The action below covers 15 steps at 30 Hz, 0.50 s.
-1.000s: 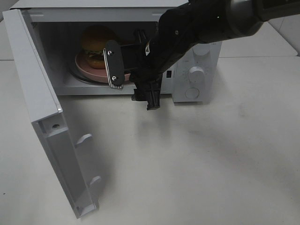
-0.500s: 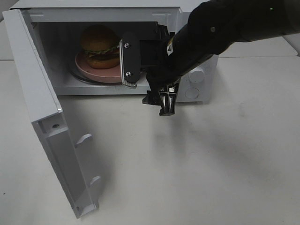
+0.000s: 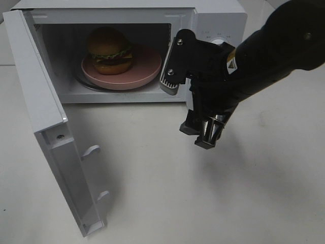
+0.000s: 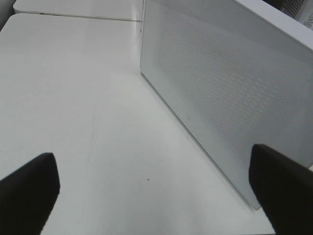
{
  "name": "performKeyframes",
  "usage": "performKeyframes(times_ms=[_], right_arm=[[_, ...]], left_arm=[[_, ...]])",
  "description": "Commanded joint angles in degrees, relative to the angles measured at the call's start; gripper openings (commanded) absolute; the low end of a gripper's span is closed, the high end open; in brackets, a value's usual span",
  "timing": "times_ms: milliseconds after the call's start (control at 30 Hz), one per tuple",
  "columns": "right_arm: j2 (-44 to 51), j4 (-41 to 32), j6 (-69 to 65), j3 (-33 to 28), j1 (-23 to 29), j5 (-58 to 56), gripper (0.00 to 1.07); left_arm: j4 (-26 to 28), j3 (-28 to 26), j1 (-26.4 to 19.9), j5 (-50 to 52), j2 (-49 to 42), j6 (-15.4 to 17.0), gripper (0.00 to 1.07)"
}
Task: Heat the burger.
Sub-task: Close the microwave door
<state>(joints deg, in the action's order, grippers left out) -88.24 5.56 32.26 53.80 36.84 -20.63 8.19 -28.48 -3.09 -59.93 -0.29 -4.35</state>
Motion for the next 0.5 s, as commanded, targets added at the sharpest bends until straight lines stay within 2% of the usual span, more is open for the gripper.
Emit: performKeyframes(times_ms=[33,167,267,367,500], right_arm=[[2.9,0.1,-9.0,-1.1,0.0,-5.6,0.76],[6.2,1.9,-19.1,-1.1,0.0,-14.2,0.76],[7.0,2.6,-20.9,-1.1,0.0,-15.7,0.76],[11.9,5.0,-27.1,-1.7,0.0,-21.3,0.76],[14.6,4.6,-28.4,-1.8,0.0,-25.8,0.76]], left_arm=[[0.1,0.2,-0.1,0.6,-1.1,0.0,0.98],[0.1,0.2,-0.1,0.6,-1.1,0.0,0.98],[0.1,0.2,-0.1,0.6,-1.1,0.0,0.98],[0.1,0.2,-0.1,0.6,-1.1,0.0,0.98],[0.1,0.2,-0.1,0.6,-1.1,0.0,0.98]])
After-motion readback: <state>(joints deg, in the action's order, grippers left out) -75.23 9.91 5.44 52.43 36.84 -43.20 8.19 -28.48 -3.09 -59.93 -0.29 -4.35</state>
